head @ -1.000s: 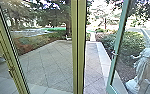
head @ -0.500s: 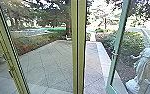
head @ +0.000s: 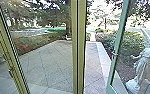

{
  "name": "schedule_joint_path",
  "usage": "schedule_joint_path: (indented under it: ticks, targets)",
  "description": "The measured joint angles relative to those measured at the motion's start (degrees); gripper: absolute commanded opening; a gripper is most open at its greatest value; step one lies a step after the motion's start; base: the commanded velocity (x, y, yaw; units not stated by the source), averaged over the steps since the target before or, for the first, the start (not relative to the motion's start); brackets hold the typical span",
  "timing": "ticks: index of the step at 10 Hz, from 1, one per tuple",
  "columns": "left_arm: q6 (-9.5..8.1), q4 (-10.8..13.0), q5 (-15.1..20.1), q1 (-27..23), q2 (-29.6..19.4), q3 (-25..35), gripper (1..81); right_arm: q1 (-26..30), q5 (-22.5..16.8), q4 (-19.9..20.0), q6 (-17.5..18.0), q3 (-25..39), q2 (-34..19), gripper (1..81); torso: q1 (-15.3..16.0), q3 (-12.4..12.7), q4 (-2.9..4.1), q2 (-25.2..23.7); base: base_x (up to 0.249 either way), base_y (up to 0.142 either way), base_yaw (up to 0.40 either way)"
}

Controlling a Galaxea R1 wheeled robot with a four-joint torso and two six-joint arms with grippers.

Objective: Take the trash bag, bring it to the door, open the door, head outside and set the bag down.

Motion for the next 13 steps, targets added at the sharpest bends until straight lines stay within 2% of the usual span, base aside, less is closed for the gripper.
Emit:
schedule_joint_path:
  ticks: [13]
  targets:
    - [0.0, 0.05, 0.0, 0.0, -0.02, 0.01, 1.0, -0.02, 0.04, -0.2, 0.21, -0.09, 0.15, 81.1, 0.0, 0.0, 0.0, 0.0, 0.0, 0.0, -0.221]
